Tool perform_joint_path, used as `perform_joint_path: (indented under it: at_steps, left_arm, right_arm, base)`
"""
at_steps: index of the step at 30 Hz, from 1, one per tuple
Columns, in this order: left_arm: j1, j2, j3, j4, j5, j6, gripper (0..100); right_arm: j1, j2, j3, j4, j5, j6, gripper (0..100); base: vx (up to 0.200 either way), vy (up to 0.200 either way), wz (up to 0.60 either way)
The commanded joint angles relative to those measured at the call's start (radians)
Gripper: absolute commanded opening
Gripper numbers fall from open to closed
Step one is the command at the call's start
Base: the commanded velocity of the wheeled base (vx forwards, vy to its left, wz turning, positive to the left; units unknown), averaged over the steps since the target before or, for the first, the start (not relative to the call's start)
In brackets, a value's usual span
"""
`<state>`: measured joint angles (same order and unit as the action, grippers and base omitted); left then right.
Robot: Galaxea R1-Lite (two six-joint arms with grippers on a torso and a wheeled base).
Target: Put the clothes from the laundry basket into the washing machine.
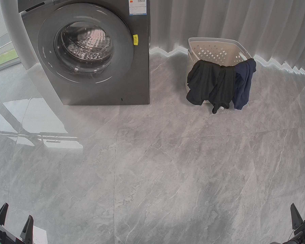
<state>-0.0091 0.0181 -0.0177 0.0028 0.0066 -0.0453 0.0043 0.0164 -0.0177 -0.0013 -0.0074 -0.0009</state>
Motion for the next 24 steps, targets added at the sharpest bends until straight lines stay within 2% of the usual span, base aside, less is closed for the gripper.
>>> perform_joint_path:
  at_steps: [1, 24]
  left_arm:
    - [0.000, -0.015, 0.016, 0.000, 0.000, -0.001, 100]
    - [0.000, -0.015, 0.016, 0.000, 0.001, -0.001, 100]
  right_arm:
    - [0.000, -0.016, 0.018, 0.000, 0.000, -0.001, 100]
    - [0.002, -0.016, 0.018, 0.000, 0.001, -0.001, 100]
  base:
    - [0.200, 0.000, 0.00]
    - [0.200, 0.000, 0.00]
